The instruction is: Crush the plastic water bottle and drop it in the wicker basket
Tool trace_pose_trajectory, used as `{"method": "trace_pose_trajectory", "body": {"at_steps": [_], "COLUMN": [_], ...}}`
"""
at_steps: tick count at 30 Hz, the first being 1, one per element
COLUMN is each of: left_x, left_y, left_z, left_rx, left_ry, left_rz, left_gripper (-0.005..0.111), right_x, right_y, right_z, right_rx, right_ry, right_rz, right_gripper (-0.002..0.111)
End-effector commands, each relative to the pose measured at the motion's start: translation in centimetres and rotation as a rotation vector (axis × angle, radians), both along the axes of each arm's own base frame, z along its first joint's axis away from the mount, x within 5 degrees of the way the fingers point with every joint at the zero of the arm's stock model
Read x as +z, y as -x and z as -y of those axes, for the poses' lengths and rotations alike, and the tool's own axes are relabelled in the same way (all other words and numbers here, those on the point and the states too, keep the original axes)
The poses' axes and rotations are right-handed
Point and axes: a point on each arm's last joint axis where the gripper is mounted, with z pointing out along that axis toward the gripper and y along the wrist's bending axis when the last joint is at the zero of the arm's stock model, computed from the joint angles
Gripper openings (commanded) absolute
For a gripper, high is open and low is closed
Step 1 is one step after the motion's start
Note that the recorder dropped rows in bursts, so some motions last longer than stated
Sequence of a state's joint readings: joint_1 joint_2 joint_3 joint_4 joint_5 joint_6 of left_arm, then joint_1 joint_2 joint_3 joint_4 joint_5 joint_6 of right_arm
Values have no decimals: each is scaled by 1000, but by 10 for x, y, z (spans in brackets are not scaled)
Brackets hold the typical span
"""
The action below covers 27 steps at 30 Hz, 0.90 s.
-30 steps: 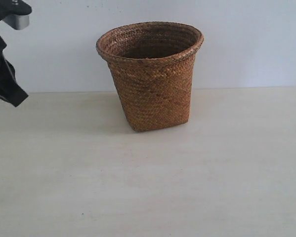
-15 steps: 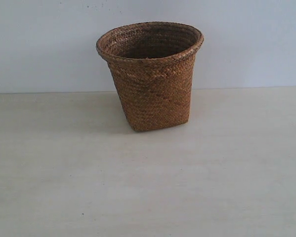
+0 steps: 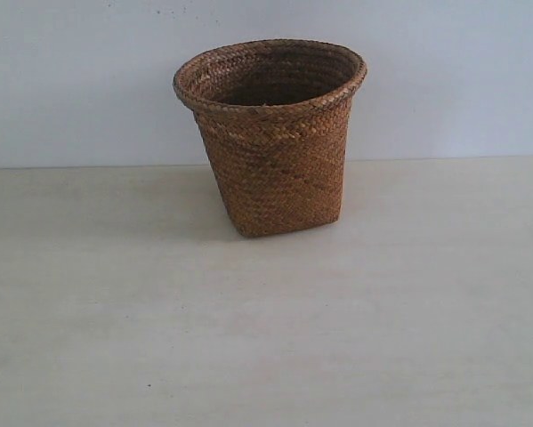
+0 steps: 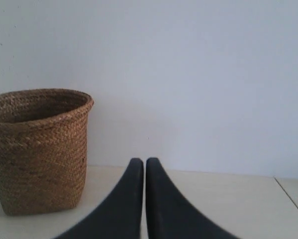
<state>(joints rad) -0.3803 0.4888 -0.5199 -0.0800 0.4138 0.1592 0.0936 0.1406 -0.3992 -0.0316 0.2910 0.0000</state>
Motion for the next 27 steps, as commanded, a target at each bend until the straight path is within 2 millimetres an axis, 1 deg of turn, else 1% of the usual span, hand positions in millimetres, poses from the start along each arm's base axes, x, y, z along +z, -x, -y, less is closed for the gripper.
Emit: {"method": "trace_pose_trajectory", "body": {"at_steps": [1,3,7,26,27], "left_x": [-7,-13,-20,-20,-21], "left_y": [15,19,23,24,24], "left_z": [-5,-6,-7,-8,-9], "left_rx": [2,2,2,1,3], "left_ry": [85,106,118,120,100], "left_rz": [58,68,74,79,83], "left_gripper": [4,4,4,4,4], "right_x": [-10,-16,-22,-21,-21], "right_y": [14,17,14,14,14], "right_z": [1,1,1,1,1], "right_rx": [0,0,0,1,1], "right_ry": [-13,-15,-13,-15,-15], "right_rz": [72,86,73,76,76], "right_gripper": [0,0,0,0,0]}}
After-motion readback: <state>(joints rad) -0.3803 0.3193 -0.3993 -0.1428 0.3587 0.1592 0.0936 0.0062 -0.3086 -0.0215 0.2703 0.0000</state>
